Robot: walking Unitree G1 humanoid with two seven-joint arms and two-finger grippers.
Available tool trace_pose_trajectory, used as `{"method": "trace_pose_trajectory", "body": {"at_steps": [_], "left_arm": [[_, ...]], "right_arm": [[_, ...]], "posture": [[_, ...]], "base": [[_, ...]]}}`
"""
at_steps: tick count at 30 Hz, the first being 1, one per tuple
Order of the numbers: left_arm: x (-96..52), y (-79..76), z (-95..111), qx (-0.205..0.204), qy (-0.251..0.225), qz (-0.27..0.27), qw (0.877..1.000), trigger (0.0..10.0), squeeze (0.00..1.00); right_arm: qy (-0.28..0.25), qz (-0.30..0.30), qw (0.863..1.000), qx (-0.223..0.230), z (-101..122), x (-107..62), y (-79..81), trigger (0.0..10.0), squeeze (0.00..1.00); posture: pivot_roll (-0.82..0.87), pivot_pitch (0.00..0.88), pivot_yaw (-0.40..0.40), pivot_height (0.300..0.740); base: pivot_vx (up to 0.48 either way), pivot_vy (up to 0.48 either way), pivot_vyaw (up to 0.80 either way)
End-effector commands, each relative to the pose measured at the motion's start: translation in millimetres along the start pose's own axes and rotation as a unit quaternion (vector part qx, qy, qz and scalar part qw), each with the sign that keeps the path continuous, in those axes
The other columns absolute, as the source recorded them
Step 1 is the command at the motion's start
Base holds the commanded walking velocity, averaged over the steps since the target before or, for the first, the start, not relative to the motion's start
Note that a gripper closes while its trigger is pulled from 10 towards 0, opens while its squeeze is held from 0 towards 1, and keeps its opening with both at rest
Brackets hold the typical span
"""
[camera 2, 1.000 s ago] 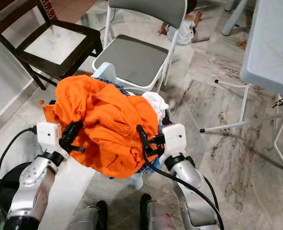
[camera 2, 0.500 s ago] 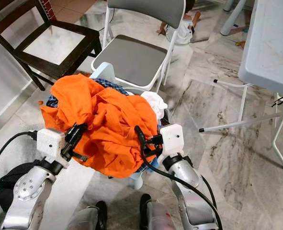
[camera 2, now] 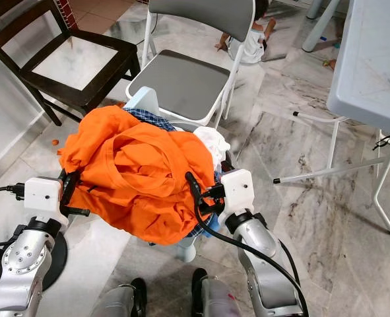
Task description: Hang hanger
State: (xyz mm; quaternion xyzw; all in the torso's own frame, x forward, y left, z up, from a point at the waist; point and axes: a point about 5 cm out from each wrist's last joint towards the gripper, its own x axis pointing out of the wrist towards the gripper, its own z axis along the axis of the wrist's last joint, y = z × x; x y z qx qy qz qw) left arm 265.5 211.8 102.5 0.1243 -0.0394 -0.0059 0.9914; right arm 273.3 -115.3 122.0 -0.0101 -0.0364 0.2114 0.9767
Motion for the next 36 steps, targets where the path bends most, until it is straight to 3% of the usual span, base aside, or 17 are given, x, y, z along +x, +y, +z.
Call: {"method": "trace_pose_trajectory", "body": {"at_steps": [1,4,5,10,15,24,28,30,31,33,36], "left_arm": [[-3.6,3.9,-3,0.02,0.008,0.012,1.0,10.0,0.0],[0.7,1.4,5,0.042,-0.009,0.012,0.999,10.0,0.0],[2.0,0.6,8,0.042,-0.017,0.01,0.999,10.0,1.0],[4.0,0.6,12,0.044,-0.028,0.013,0.999,10.0,1.0],[4.5,-10.8,30,0.126,-0.093,-0.028,0.987,10.0,1.0],[0.2,-10.7,25,0.131,-0.08,-0.014,0.988,10.0,1.0],[-1.7,-14.6,29,0.132,-0.098,-0.046,0.985,10.0,1.0],[6.8,-19.5,36,0.126,-0.12,-0.112,0.978,10.0,1.0],[18.2,-19.5,42,0.109,-0.124,-0.152,0.974,10.0,1.0],[20.8,-19.3,44,0.103,-0.123,-0.159,0.974,10.0,1.0],[38.7,-24.1,51,0.067,-0.113,-0.199,0.971,10.0,1.0]], "right_arm": [[0.007,0.003,1.0,0.001,-4,-1.8,0.2,10.0,0.0],[0.007,0.004,1.0,0.0,-5,-0.8,0.9,10.0,0.0],[0.007,0.004,1.0,0.001,-5,-0.8,1.5,10.0,0.0],[0.008,0.005,1.0,0.002,-6,-1.2,3.6,10.0,0.0],[0.009,0.001,1.0,0.003,-7,-2.4,3.5,10.0,0.0],[0.008,0.0,1.0,0.001,-7,-2.3,2.5,10.0,0.0],[0.008,0.001,1.0,0.001,-7,-2.2,2.7,10.0,0.0],[0.01,0.005,1.0,0.001,-8,-1.7,3.4,10.0,0.0],[0.011,0.008,1.0,0.001,-8,-1.3,4.3,10.0,0.0],[0.011,0.009,1.0,0.001,-8,-1.4,4.7,10.0,0.0],[0.013,0.012,1.0,0.002,-8,-1.3,6.4,10.0,0.0]], "posture": [[0.04,0.262,-0.057,0.74],[0.04,0.264,-0.053,0.74],[0.04,0.264,-0.053,0.74],[0.04,0.264,-0.047,0.74],[0.04,0.265,-0.042,0.74],[0.04,0.264,-0.041,0.74],[0.05,0.266,-0.046,0.74],[0.05,0.27,-0.052,0.74],[0.05,0.274,-0.055,0.74],[0.05,0.274,-0.055,0.74],[0.05,0.284,-0.056,0.74]], "base": [[0.0,0.0,0.0],[0.0,0.0,0.0],[0.0,0.0,0.0],[0.0,0.0,0.0],[0.0,0.0,0.0],[0.0,0.0,0.0],[0.0,0.0,0.0],[0.0,0.0,0.0],[0.0,0.0,0.0],[0.0,0.0,0.0],[0.0,0.0,0.0]]}}
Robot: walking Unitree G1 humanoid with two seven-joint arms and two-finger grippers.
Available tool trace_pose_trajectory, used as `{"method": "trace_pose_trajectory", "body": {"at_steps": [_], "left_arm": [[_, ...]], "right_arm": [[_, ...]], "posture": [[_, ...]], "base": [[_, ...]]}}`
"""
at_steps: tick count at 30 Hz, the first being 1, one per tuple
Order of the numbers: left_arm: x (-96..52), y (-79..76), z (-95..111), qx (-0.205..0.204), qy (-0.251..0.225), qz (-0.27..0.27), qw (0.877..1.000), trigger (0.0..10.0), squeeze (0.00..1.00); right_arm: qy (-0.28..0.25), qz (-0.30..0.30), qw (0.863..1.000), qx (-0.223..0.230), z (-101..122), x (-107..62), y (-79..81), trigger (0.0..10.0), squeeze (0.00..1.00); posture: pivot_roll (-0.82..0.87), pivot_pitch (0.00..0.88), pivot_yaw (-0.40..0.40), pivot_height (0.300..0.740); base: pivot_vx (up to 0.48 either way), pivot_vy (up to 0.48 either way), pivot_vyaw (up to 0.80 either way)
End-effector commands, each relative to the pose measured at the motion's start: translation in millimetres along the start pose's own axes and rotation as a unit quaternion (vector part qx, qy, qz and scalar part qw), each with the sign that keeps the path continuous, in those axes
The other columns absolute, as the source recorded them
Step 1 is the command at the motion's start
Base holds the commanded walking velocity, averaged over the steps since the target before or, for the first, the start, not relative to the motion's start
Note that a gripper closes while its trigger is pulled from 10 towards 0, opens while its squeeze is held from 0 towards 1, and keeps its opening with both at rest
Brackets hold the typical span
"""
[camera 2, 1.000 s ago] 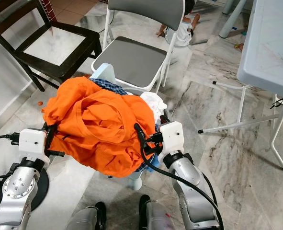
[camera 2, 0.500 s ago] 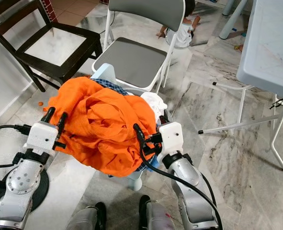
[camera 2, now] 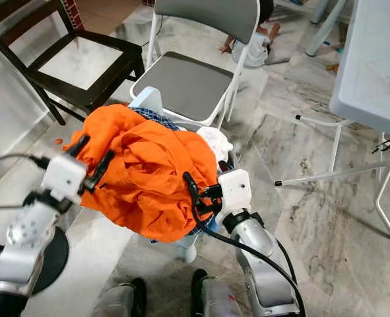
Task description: Hang hanger
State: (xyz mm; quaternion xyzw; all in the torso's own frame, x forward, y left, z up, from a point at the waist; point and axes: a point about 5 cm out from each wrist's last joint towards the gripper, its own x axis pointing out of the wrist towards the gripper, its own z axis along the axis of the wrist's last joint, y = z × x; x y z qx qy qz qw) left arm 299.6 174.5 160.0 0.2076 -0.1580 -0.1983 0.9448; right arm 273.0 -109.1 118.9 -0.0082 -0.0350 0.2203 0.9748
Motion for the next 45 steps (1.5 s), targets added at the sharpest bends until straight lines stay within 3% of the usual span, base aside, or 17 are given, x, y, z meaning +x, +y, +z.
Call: {"method": "trace_pose_trajectory", "body": {"at_steps": [1,3,7,8,9,10,16,21,25,32,41,45], "left_arm": [[-0.4,-5.1,-11,-0.027,0.029,-0.024,0.999,10.0,1.0],[2.9,-4.4,-14,-0.025,0.034,-0.029,0.999,10.0,1.0],[7.2,-0.8,-33,-0.071,0.075,-0.062,0.993,10.0,0.99],[6.6,0.4,-35,-0.069,0.082,-0.071,0.992,10.0,0.36],[6.6,0.4,-35,-0.069,0.082,-0.071,0.992,10.0,0.36],[5.1,5.4,-40,-0.071,0.095,-0.079,0.99,10.0,0.0],[-4.2,23.0,-59,-0.073,0.153,-0.11,0.979,10.0,0.0],[-10.2,41.0,-66,-0.057,0.181,-0.096,0.977,10.0,0.0],[-14.1,47.0,-67,-0.048,0.188,-0.094,0.977,10.0,0.0],[-16.7,65.9,-65,0.008,0.19,-0.092,0.977,10.0,0.0],[-2.3,58.1,-64,0.041,0.19,-0.134,0.972,10.0,0.0],[3.4,53.2,-67,0.03,0.198,-0.153,0.968,10.0,0.0]], "right_arm": [[0.012,0.003,1.0,0.0,-6,-3.3,0.9,10.0,0.0],[0.012,0.004,1.0,0.0,-6,-3.3,1.9,10.0,0.0],[0.013,0.001,1.0,0.0,-6,-6.1,1.5,10.0,0.0],[0.014,0.0,1.0,0.0,-6,-6.9,0.9,10.0,0.0],[0.014,0.0,1.0,0.0,-6,-6.9,0.9,10.0,0.0],[0.015,-0.003,1.0,0.0,-7,-8.2,0.3,10.0,0.0],[0.016,-0.003,1.0,0.0,-8,-9.1,1.1,10.0,0.0],[0.016,-0.001,1.0,0.001,-7,-7.7,1.6,10.0,0.0],[0.016,-0.001,1.0,0.001,-8,-7.8,2.1,10.0,0.0],[0.017,0.003,1.0,0.003,-8,-7.2,5.1,10.0,0.0],[0.016,0.001,1.0,0.002,-8,-7.4,4.1,10.0,0.0],[0.017,-0.002,1.0,0.002,-7,-10.2,4.1,10.0,0.0]], "posture": [[0.05,0.284,-0.056,0.74],[0.04,0.285,-0.053,0.74],[0.03,0.282,-0.046,0.74],[0.03,0.282,-0.046,0.74],[0.03,0.282,-0.046,0.74],[0.02,0.282,-0.043,0.74],[0.02,0.284,-0.042,0.74],[0.03,0.286,-0.042,0.74],[0.03,0.289,-0.041,0.74],[0.04,0.296,-0.041,0.74],[0.03,0.302,-0.038,0.74],[0.01,0.309,-0.034,0.74]], "base": [[0.0,0.0,0.0],[0.0,0.0,0.0],[0.0,0.0,0.0],[0.0,0.0,0.0],[0.0,0.0,0.0],[0.0,0.0,0.0],[0.0,0.0,0.0],[0.0,0.0,0.0],[0.0,0.0,0.0],[0.0,0.0,0.0],[0.0,0.0,0.0],[0.0,0.0,0.0]]}}
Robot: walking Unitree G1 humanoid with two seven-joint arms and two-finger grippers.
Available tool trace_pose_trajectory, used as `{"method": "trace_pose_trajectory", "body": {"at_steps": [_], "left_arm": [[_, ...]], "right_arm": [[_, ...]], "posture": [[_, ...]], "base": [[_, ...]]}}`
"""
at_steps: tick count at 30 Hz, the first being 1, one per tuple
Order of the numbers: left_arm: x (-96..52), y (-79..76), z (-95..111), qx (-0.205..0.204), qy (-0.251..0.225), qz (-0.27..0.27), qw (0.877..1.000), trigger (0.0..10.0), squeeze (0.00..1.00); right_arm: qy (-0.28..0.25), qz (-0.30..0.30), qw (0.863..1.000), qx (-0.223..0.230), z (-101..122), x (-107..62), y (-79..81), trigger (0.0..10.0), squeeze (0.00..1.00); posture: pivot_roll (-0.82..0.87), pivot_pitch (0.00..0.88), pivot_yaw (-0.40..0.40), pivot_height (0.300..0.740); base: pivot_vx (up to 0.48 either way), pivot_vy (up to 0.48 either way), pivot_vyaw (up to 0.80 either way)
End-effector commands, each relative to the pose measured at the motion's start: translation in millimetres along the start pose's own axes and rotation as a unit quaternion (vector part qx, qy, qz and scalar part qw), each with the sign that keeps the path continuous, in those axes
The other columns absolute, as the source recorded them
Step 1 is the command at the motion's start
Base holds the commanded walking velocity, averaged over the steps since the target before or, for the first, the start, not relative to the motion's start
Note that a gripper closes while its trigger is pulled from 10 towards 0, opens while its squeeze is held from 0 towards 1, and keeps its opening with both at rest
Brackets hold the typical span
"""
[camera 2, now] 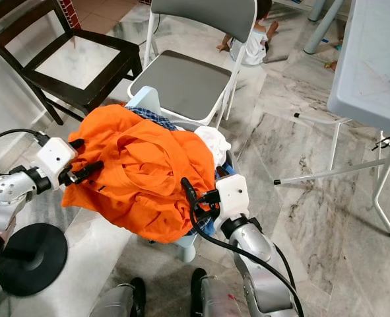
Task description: Hang hanger
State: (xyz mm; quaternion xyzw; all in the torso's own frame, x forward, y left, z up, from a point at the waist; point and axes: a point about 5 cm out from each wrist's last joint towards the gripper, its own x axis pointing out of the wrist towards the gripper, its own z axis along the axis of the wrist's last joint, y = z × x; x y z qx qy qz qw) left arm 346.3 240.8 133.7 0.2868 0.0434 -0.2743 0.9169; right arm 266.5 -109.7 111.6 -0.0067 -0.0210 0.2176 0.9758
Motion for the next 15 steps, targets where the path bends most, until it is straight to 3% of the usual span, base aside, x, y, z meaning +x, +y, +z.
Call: {"method": "trace_pose_trajectory", "body": {"at_steps": [1,2,3,4,15], "left_arm": [[2.8,-5.0,-3,0.003,0.013,-0.022,1.0,8.9,0.0],[3.7,-4.8,-3,0.004,0.013,-0.021,1.0,8.9,0.0],[7.0,-4.2,0,-0.008,0.007,-0.02,1.0,6.5,0.0],[7.0,-4.2,0,-0.008,0.007,-0.02,1.0,0.1,0.0],[19.5,-10.4,12,-0.055,-0.047,-0.012,0.997,0.0,0.0]], "right_arm": [[0.005,0.0,1.0,-0.003,-1,-4.6,1.5,10.0,0.0],[0.005,-0.001,1.0,-0.003,-1,-5.0,1.4,10.0,0.0],[0.006,-0.002,1.0,-0.003,-1,-5.8,1.4,10.0,0.0],[0.006,-0.002,1.0,-0.003,-1,-5.8,1.4,10.0,0.0],[0.008,-0.011,1.0,-0.003,-2,-7.5,1.4,10.0,0.0]], "posture": [[0.01,0.308,-0.034,0.74],[0.01,0.308,-0.034,0.74],[0.0,0.31,-0.034,0.74],[0.0,0.31,-0.034,0.74],[-0.01,0.311,-0.023,0.74]], "base": [[0.0,0.0,0.0],[0.0,0.0,0.0],[0.0,0.0,0.0],[0.0,0.0,0.0],[0.0,0.0,0.0]]}}
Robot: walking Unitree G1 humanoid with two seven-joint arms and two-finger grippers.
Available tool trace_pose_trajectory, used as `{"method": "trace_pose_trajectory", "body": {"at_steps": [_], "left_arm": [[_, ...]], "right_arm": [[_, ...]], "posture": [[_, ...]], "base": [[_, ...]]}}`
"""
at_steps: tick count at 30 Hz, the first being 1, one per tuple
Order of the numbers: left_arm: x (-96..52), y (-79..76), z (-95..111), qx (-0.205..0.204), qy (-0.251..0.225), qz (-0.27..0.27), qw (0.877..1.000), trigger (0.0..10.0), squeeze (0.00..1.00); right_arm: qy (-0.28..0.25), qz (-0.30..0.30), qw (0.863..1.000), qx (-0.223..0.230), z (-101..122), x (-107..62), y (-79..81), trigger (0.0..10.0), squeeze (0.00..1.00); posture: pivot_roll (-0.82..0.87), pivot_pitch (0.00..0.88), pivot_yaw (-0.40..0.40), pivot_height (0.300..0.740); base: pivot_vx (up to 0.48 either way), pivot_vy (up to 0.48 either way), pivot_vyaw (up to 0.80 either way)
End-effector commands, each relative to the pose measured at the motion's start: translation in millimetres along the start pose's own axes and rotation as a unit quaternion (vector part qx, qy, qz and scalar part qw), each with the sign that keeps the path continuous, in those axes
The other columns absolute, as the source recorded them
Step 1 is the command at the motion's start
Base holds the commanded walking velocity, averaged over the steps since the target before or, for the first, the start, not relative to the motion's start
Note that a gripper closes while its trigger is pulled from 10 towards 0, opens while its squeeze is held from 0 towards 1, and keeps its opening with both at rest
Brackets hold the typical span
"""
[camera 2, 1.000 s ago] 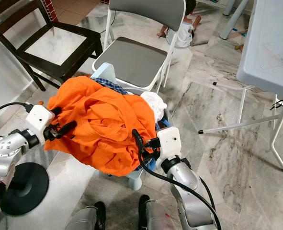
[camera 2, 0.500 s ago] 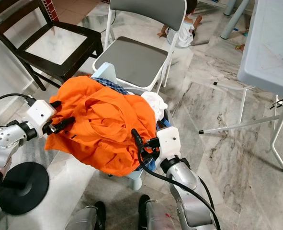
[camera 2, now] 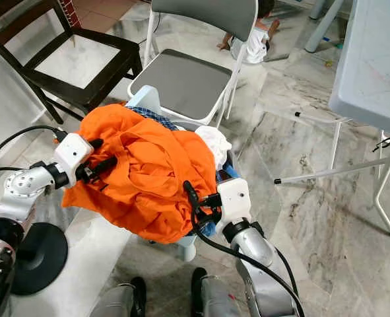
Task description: Hang hanger
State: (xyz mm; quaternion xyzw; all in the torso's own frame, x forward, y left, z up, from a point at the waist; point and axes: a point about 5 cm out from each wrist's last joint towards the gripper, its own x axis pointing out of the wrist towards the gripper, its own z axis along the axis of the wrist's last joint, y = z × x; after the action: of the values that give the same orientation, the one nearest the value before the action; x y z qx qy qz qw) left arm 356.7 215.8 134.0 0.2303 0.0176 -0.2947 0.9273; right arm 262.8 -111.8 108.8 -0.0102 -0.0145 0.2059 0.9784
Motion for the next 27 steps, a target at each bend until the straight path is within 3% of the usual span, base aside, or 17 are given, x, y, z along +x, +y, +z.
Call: {"method": "trace_pose_trajectory", "body": {"at_steps": [1,14,23,27], "left_arm": [[-0.7,0.1,0,-0.014,-0.009,-0.002,1.0,0.0,0.0],[9.8,-7.4,12,-0.042,-0.06,-0.002,0.997,0.0,0.0],[18.9,-25.4,18,-0.041,-0.089,-0.032,0.995,0.0,0.0],[18.8,-39.2,14,-0.015,-0.084,-0.064,0.994,0.0,0.0]], "right_arm": [[0.001,0.002,1.0,-0.001,0,-3.0,2.2,10.0,0.0],[0.001,0.004,1.0,-0.004,0,-1.3,0.3,10.0,0.0],[0.001,0.007,1.0,-0.004,0,-0.6,0.4,10.0,0.0],[0.002,0.008,1.0,-0.003,1,-0.9,-0.4,10.0,0.0]], "posture": [[-0.01,0.311,-0.023,0.74],[0.0,0.306,-0.033,0.74],[0.0,0.3,-0.035,0.74],[0.0,0.298,-0.036,0.74]], "base": [[0.0,0.0,0.0],[0.0,0.0,0.0],[0.0,0.0,0.0],[0.0,0.0,0.0]]}}
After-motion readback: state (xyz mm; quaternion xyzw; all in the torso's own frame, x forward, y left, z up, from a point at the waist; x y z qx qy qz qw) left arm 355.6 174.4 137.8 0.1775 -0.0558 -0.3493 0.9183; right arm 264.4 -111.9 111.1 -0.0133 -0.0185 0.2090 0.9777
